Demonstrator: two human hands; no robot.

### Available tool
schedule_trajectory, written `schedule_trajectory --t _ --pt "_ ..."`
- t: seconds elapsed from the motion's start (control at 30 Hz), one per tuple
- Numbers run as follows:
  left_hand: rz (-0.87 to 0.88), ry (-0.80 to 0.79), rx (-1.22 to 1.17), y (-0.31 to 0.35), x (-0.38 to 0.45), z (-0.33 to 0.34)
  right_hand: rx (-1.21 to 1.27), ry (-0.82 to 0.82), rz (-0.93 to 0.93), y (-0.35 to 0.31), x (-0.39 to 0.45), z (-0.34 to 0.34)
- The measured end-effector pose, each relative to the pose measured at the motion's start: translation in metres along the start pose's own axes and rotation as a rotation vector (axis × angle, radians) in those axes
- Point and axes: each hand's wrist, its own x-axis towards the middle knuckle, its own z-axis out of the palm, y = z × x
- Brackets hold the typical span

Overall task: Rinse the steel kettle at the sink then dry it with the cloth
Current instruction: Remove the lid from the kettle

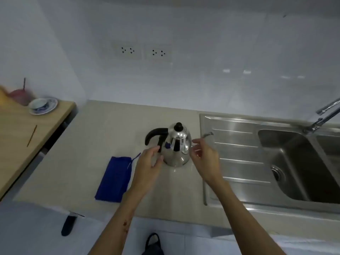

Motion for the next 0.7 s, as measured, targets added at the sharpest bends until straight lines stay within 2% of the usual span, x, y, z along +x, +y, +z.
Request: schedule_trajectory --t 0.1,0.23,0.43,0.7 --pt "0.059 -0.048 0.126 -0.014 0.044 -0.007 -0.059 0.017 -0.007 -0.006 0.040 0.016" --pt "0.149 -0.120 0.263 -0.019 0.098 -0.008 -0.221 -0.036 -0.037 -0.019 0.080 0.029" --pt "0.208 -0.348 0.497 -0.025 0.145 -0.002 -0.414 -0.113 -0.136 -0.021 0.109 0.037" --pt "0.157 -0.422 0.536 -0.023 0.161 0.004 -0.524 -0.241 -0.138 -0.026 0.118 0.042"
